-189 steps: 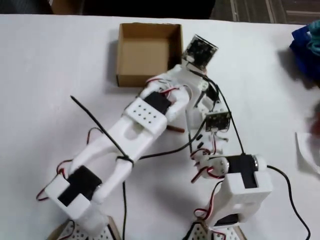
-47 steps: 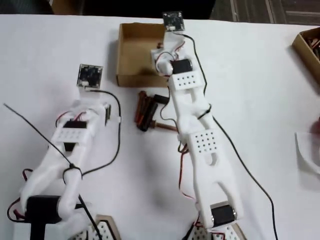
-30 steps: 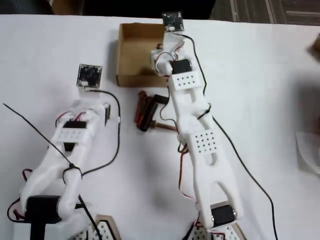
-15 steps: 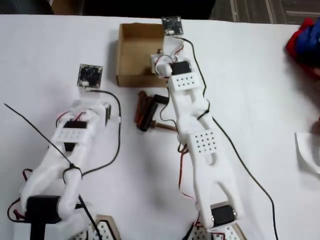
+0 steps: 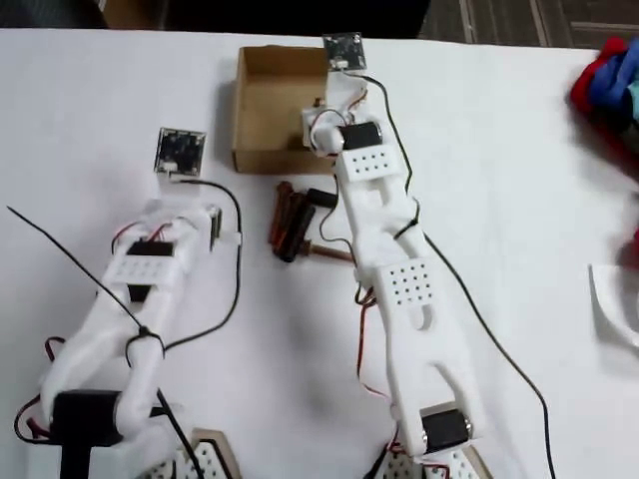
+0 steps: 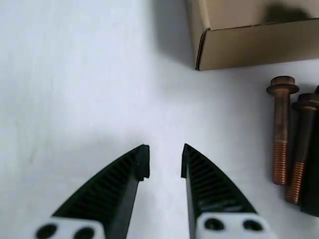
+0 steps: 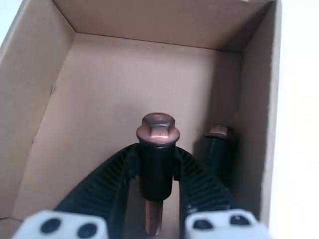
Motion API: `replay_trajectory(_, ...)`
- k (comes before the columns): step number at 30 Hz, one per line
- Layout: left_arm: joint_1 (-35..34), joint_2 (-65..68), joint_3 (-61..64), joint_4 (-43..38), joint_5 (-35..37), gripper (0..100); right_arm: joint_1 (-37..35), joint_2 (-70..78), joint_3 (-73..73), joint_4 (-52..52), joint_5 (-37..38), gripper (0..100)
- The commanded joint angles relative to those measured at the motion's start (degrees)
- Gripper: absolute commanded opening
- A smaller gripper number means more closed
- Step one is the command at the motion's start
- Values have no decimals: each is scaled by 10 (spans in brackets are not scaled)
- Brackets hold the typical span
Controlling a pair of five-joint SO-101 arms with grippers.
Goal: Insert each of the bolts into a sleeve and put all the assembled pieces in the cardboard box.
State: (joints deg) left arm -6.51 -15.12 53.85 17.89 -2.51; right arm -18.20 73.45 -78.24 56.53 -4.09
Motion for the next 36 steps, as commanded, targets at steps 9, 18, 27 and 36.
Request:
replay_trajectory(9, 4, -25, -2, -10, -4, 129, -7, -15, -11, -24, -5, 195)
replay_trajectory(18, 4, -25, -2, -10, -4, 129, 5, -44, -115, -11, -5, 101)
replay_trajectory(27, 4, -25, -2, -10, -4, 129, 25, -62, -173, 227, -5, 80)
replay_trajectory(36, 4, -25, -2, -10, -4, 129, 109, -110, -145, 451, 0, 80)
